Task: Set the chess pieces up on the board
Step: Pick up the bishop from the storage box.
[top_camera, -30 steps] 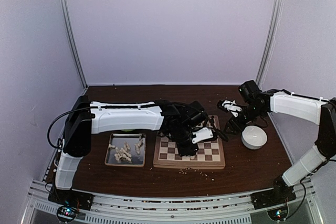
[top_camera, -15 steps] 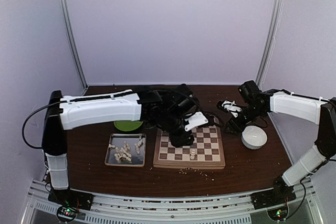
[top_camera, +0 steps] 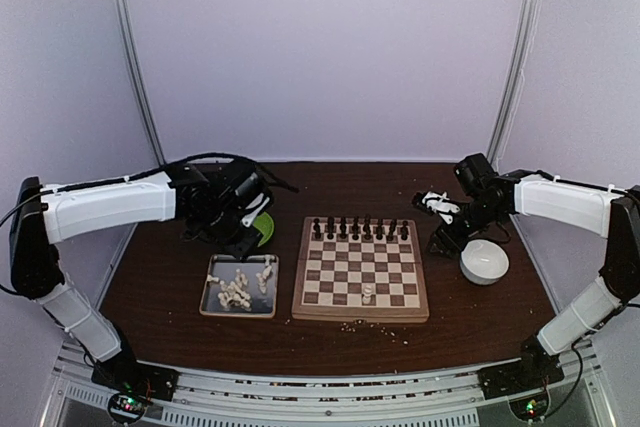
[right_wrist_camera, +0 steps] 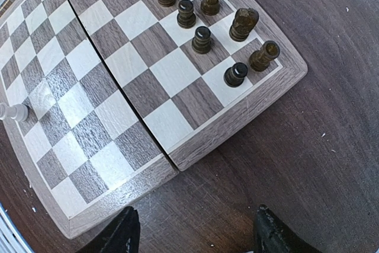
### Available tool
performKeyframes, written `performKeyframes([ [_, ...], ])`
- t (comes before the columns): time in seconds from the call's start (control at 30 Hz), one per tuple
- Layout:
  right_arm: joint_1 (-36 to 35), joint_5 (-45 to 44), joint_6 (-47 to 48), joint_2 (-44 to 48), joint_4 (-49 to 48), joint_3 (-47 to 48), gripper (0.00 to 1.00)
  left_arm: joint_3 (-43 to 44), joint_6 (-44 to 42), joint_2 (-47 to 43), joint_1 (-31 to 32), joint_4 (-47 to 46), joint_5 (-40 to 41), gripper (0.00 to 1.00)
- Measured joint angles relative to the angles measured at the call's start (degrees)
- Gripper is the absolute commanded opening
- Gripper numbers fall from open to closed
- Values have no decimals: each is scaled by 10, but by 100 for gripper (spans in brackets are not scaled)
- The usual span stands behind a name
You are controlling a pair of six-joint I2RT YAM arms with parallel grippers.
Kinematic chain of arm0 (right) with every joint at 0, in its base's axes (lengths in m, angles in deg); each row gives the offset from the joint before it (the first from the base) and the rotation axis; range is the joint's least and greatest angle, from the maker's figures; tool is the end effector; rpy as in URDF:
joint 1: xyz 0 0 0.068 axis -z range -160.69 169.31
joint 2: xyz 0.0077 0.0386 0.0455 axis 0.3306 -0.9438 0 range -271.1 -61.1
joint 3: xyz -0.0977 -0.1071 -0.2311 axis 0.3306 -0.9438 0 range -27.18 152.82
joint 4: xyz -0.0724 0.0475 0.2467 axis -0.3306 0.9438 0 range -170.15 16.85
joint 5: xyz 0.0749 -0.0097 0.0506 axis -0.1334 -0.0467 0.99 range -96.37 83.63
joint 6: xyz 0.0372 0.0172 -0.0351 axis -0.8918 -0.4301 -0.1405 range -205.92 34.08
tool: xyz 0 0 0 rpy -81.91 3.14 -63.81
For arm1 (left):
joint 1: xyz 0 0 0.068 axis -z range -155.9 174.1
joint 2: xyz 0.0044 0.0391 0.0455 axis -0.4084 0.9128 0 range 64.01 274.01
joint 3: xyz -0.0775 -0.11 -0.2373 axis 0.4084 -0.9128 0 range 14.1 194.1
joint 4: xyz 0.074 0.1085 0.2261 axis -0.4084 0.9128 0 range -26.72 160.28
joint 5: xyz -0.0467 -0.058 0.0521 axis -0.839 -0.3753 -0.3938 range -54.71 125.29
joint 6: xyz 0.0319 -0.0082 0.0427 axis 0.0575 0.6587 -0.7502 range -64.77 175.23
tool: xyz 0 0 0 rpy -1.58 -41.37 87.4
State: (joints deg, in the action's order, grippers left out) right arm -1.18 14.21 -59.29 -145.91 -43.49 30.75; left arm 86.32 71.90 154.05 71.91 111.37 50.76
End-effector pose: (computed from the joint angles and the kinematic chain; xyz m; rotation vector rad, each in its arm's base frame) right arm 0.2670 0.1131 0.2231 -1.1538 2.3654 0.4437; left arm 0.2193 -0.2276 0.2608 0.6361 2.5687 0.0027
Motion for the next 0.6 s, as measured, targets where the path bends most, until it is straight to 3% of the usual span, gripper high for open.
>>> performKeyframes([
  [0.2, 0, 2, 1, -10, 1, 3, 65, -89, 38, 1, 5, -18, -43, 44],
  [0.6, 0, 2, 2, -14, 2, 5, 65, -89, 49, 55, 1, -91, -106, 35],
])
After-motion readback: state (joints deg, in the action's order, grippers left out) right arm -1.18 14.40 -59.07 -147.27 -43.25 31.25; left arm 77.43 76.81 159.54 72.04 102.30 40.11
